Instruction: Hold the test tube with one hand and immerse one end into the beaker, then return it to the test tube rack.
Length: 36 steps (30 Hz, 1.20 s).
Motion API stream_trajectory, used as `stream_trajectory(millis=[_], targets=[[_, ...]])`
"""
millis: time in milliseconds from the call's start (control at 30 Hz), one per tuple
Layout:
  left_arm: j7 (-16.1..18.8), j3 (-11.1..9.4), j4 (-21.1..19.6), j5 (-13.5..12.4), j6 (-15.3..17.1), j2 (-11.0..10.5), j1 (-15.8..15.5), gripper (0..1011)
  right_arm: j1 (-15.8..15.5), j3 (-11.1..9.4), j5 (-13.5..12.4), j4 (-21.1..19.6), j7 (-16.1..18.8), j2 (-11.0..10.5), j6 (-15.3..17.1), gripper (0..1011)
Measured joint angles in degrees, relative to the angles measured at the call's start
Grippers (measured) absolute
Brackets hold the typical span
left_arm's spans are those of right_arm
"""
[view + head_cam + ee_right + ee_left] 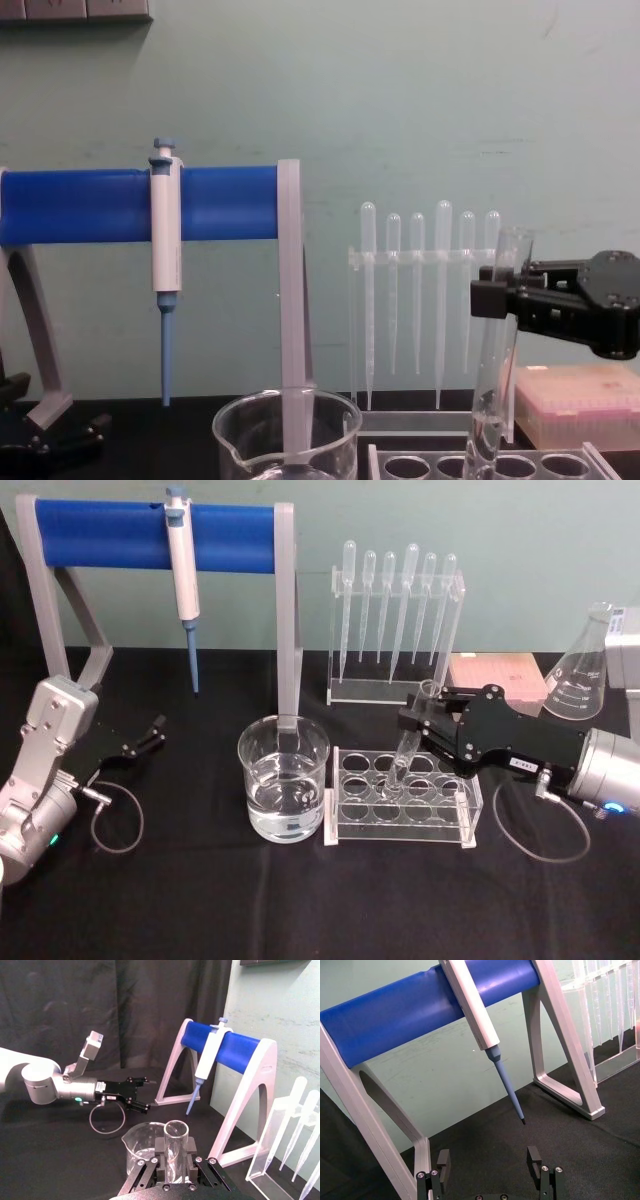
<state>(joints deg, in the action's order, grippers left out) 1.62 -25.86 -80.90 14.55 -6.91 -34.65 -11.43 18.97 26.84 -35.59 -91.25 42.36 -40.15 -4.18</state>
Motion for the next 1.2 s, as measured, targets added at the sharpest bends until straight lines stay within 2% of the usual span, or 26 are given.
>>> stream_trajectory(millis=[733,1200], targets=[[0.0,0.0,0.0,0.0,0.0,0.0,0.0,1000,0.1,1.5,4.6,4.8,-0.4,3.2,-2.0,241],[0.0,0.0,0.0,0.0,0.0,0.0,0.0,1000,-0.3,1.8,6.1,6.0,-0.9,4.3,-2.3,241]])
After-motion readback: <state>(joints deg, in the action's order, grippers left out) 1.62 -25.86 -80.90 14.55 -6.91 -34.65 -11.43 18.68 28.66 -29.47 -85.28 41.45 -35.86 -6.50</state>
